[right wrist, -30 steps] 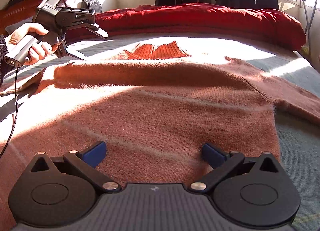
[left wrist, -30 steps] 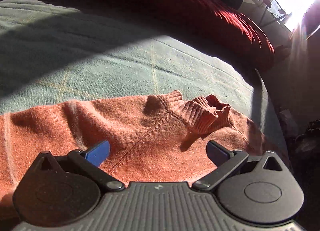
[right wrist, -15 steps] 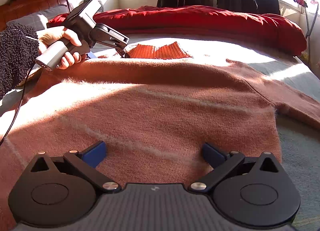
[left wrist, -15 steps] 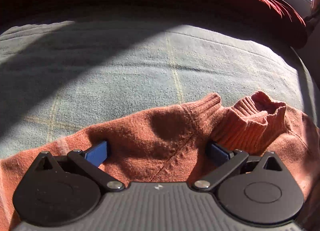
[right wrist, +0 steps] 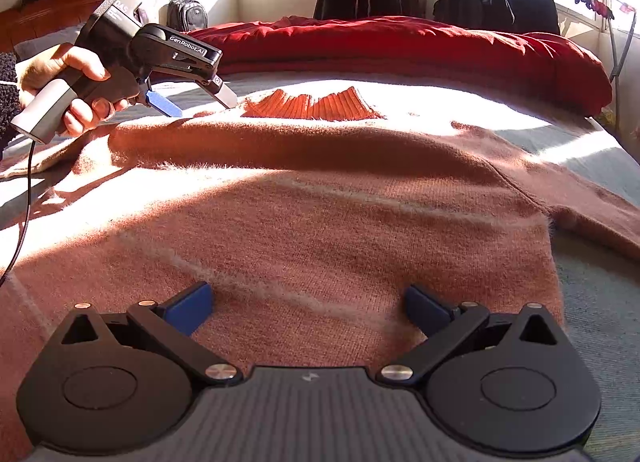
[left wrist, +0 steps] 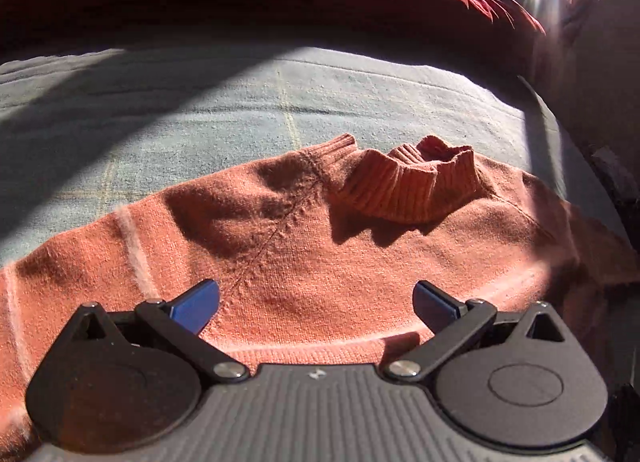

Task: Fold clothes

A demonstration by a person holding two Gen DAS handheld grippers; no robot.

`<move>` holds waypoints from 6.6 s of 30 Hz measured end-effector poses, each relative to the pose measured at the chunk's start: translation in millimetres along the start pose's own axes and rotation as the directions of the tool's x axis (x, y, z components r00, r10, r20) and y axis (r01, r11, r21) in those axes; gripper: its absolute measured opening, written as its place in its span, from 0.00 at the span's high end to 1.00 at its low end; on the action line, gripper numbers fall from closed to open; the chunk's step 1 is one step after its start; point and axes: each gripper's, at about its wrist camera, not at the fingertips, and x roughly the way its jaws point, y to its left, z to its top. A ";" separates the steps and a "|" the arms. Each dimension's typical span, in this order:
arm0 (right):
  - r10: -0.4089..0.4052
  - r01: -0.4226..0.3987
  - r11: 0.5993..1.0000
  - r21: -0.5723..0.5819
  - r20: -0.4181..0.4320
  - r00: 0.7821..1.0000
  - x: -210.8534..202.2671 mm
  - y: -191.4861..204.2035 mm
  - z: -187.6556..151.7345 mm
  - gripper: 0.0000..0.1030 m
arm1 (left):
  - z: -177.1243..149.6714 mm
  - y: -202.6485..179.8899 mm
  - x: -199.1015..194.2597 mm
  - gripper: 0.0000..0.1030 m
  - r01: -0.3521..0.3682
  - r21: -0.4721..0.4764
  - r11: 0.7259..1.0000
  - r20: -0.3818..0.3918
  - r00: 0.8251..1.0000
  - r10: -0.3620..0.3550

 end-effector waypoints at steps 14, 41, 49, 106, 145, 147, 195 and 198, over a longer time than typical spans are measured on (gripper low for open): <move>-0.008 0.008 1.000 -0.004 0.015 1.000 1.1 1.1 -3.4 0.00 | 32.1 20.7 35.9 0.01 -0.084 -0.070 0.994 0.054 0.995 0.088; -0.012 0.012 1.000 -0.004 0.022 1.000 1.2 1.3 -4.5 0.00 | -20.4 179.3 -44.6 0.01 0.026 -0.436 0.900 0.231 0.969 0.084; -0.010 0.010 1.000 -0.002 0.025 1.000 0.9 0.8 -4.8 0.00 | -53.2 184.7 -111.6 0.02 0.026 -0.468 0.883 0.284 0.951 0.123; 0.275 -0.329 0.921 -0.209 -0.249 0.929 127.0 -147.8 212.0 0.38 | 72.5 53.5 -3.6 0.43 0.200 0.414 0.888 -0.058 0.979 -0.194; 0.213 -0.248 0.886 -0.392 -0.131 0.968 163.5 -146.3 230.3 0.97 | 74.4 34.6 -3.6 0.94 -0.133 0.389 0.912 0.169 0.983 0.071; 0.197 -0.229 0.900 -0.371 -0.122 0.973 166.7 -151.7 232.3 0.97 | 75.3 36.2 2.2 0.93 -0.145 0.380 0.913 0.172 0.981 0.085; 0.291 -0.307 0.951 -0.033 -0.229 0.929 144.5 -73.4 156.4 0.57 | -12.1 -20.7 1.8 0.58 0.151 0.255 0.955 0.069 0.982 -0.174; 0.309 -0.325 0.944 -0.051 -0.202 0.929 134.3 -83.6 169.2 0.57 | -2.5 -14.5 -11.1 0.58 0.151 0.256 0.955 0.082 0.981 -0.177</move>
